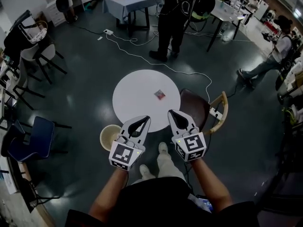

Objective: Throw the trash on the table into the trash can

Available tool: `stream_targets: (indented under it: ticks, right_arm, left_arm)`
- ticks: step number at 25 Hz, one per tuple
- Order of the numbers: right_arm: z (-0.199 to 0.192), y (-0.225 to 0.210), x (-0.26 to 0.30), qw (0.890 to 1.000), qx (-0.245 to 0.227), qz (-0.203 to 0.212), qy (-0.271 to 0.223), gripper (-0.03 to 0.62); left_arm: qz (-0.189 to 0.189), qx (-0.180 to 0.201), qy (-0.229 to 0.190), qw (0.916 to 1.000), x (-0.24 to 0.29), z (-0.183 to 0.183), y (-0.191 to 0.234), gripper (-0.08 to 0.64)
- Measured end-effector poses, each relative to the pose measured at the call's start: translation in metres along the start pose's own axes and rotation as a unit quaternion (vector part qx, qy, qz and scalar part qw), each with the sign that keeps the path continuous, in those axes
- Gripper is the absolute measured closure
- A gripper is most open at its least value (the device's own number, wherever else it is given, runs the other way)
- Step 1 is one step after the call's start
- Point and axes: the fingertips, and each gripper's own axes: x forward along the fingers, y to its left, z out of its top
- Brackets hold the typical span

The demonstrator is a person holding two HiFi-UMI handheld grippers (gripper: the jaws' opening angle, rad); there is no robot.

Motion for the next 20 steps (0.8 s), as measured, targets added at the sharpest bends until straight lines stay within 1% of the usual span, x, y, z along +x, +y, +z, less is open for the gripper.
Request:
stream_targets:
  ticks: [6, 11, 15, 20]
  right_arm:
    - [-0.004, -0.031, 0.028, 1.000, 0.007, 0.017, 0.003, 0.574]
    - [-0.007, -0.064, 0.055, 0.999, 0.003, 0.032, 0.012, 0.574]
    - [-0.023, -0.090, 0.077, 0.998, -0.001, 0.043, 0.039, 0.574]
    - [-0.059, -0.120, 0.110, 0.995, 0.003, 0.049, 0.087, 0.574]
  left_arm:
    - [0.027, -0.004, 0.013, 0.9995, 0.029, -0.005, 0.019, 0.545]
    - [0.037, -0.007, 0.018, 0.9991, 0.065, -0.007, 0.028, 0.545]
    - [0.047, -0.018, 0.019, 0.9985, 0.092, -0.011, 0.036, 0.545]
    - [0.061, -0.032, 0.029, 0.9972, 0.122, -0.026, 0.051, 0.545]
